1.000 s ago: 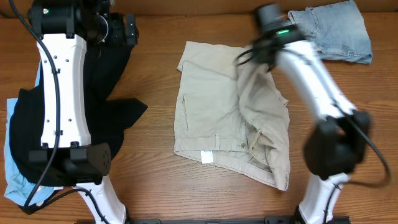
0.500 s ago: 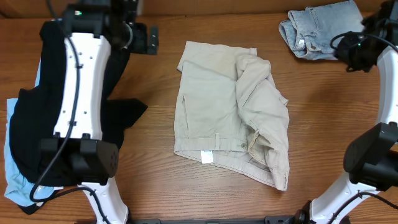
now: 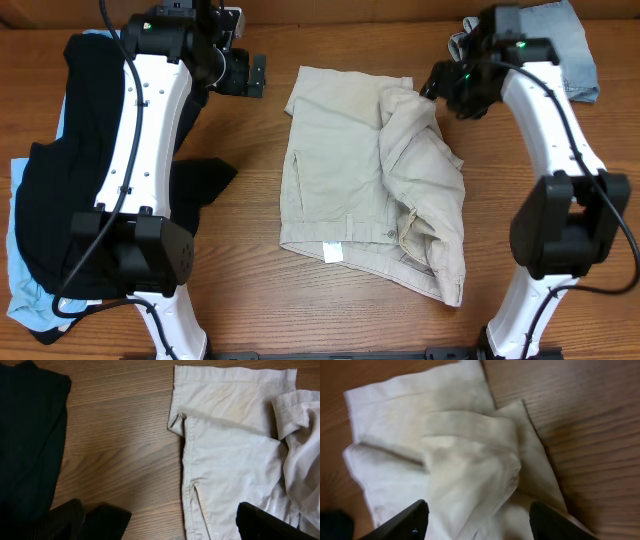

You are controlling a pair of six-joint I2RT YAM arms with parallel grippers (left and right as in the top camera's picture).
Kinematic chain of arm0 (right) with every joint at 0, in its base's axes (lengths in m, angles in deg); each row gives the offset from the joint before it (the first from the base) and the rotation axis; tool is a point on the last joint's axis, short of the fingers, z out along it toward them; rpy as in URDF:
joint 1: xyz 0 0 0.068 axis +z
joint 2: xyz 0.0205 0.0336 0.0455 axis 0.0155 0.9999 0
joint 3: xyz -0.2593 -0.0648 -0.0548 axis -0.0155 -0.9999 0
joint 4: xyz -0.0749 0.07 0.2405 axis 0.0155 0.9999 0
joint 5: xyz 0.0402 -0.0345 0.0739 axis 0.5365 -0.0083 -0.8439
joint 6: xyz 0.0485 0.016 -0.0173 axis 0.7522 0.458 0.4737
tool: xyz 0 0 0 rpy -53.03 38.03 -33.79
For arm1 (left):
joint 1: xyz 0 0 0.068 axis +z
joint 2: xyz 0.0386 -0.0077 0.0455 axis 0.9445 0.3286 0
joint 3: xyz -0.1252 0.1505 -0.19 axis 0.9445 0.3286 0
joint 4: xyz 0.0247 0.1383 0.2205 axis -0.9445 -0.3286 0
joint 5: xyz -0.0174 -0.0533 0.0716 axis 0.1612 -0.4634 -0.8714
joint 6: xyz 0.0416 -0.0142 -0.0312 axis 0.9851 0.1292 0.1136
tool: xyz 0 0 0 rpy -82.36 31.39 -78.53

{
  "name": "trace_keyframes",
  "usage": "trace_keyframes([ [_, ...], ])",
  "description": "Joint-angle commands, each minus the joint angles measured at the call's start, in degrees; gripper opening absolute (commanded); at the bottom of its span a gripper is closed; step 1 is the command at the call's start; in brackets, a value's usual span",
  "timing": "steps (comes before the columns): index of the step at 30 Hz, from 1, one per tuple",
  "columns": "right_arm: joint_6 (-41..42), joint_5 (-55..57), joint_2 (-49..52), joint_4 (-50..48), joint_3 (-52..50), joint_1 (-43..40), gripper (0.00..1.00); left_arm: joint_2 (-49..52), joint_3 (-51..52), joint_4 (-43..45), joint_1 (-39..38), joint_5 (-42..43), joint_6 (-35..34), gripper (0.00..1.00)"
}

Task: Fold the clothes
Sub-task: 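Pull the shorts leg rightward with the right gripper to spread it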

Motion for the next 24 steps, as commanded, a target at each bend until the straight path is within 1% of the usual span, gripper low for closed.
trace_keyframes([
  [1,5.5,-0.7,0.9,-2.6,-4.2,0.2,0.68,0.5,0.3,0.2,0.6,0.1,0.7,1.00],
  [6,5.7,-3.5,0.9,-9.1,-9.1,0.4,0.67,0.5,0.3,0.2,0.6,0.1,0.7,1.00],
  [8,5.7,-4.2,0.9,-11.8,-10.9,0.8,0.64,0.5,0.3,0.1,0.6,0.1,0.7,1.00],
  [10,5.8,-4.2,1.0,-13.3,-12.0,1.2,0.54,0.5,0.3,0.0,0.6,0.1,0.7,1.00],
  [12,5.8,-4.2,1.0,-14.4,-12.2,1.3,0.36,0.5,0.3,0.0,0.6,0.0,0.7,1.00],
  [13,5.8,-4.2,0.9,-14.7,-12.1,1.3,0.23,0.5,0.4,0.0,0.6,0.0,0.7,1.00],
  [14,5.8,-4.2,0.6,-14.8,-11.8,1.1,0.14,0.5,0.4,0.0,0.6,0.0,0.7,1.00],
  [15,5.6,-4.2,0.2,-14.6,-11.3,0.7,0.08,0.5,0.4,-0.1,0.6,0.0,0.7,1.00],
  [17,5.4,-4.1,-1.1,-13.8,-10.0,-0.5,0.04,0.5,0.5,0.0,0.6,0.0,0.7,1.00],
  [20,5.1,-3.7,-4.3,-11.4,-7.4,-3.7,0.04,0.5,0.6,0.0,0.6,0.1,0.8,1.00],
  [24,2.7,-3.1,-9.2,-7.1,-4.0,-10.2,0.04,0.5,0.6,0.0,0.5,0.1,1.8,1.00],
])
